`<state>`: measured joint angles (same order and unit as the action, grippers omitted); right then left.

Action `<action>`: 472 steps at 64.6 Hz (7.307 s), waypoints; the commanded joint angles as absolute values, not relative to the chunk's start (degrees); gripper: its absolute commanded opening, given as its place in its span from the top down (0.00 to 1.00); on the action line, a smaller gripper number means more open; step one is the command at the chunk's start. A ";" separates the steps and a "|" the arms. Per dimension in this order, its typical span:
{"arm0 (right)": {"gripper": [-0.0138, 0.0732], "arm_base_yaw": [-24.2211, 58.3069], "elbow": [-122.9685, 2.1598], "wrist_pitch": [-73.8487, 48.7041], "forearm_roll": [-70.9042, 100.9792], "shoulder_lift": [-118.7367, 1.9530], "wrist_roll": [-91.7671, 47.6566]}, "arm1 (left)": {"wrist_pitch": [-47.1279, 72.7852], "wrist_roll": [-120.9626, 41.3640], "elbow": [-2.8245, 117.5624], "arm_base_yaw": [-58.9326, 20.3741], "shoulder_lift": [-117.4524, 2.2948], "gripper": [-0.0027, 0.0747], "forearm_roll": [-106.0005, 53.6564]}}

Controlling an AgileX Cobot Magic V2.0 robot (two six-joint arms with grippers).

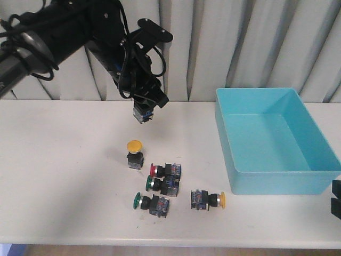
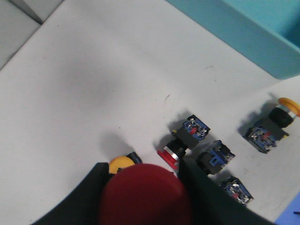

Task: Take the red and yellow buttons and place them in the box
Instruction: 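Lift the red button with the left gripper and bring it toward the robot, then reach the right gripper over and take the red button from the left gripper, then carry the red button with the right gripper and lower it into the box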

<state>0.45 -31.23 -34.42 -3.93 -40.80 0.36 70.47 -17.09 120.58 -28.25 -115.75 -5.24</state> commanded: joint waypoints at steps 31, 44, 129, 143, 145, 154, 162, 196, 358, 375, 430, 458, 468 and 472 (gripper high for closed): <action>0.29 0.12 -33.17 -31.25 -4.28 -40.94 0.00 | 27.59 -21.85 70.54 -27.36 -80.54 0.72 -30.30; 0.29 0.12 -33.17 -31.49 -4.28 -40.94 0.00 | 18.05 -33.88 51.45 -26.72 -73.69 0.72 -51.10; 0.29 0.12 -33.17 -31.68 -4.28 -40.94 0.00 | -9.03 35.89 36.91 -30.49 -70.95 0.72 -5.22; 0.29 0.12 -33.17 -31.68 -4.28 -40.94 0.00 | -9.31 35.04 36.91 -30.49 -71.11 0.72 0.33; 0.29 0.12 -33.17 -31.68 -4.28 -40.94 0.00 | -9.23 34.91 36.91 -30.49 -71.11 0.72 0.33; 0.29 0.12 -33.17 -31.68 -4.28 -40.94 0.00 | -9.23 34.83 36.91 -30.49 -71.11 0.72 0.33; 0.29 0.12 -33.17 -31.68 -4.28 -40.94 0.00 | -9.05 34.82 36.91 -30.49 -71.11 0.72 0.00; 0.29 0.12 -33.17 -32.16 -4.02 -40.94 0.30 | -7.88 25.06 36.91 -30.49 -71.11 0.72 9.14; 0.26 43.41 -64.05 -11.71 51.80 -92.97 -85.85 | -12.65 40.09 36.91 -31.41 -71.11 0.72 11.72; 0.49 43.41 -64.05 -11.71 51.75 -92.97 -85.85 | -12.59 40.09 36.91 -31.41 -71.11 0.72 11.72; 0.60 43.41 -64.05 -11.89 51.75 -92.97 -85.41 | -11.42 39.85 36.91 -31.35 -71.11 0.34 15.61; 0.60 41.64 -64.01 -11.80 51.10 -92.92 -84.97 | -9.04 39.26 36.91 -31.13 -70.95 0.28 16.74; 0.59 36.76 -64.01 -13.08 51.10 -92.87 -83.56 | -9.10 39.26 36.91 -31.13 -70.95 0.28 16.74; 0.59 34.63 -64.01 -14.93 50.72 -92.92 -83.65 | -9.81 39.26 36.91 -31.13 -70.95 0.28 16.74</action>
<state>37.51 -62.28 -14.69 50.58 -95.19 -84.12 -5.48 39.26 35.37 -30.88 -72.61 16.86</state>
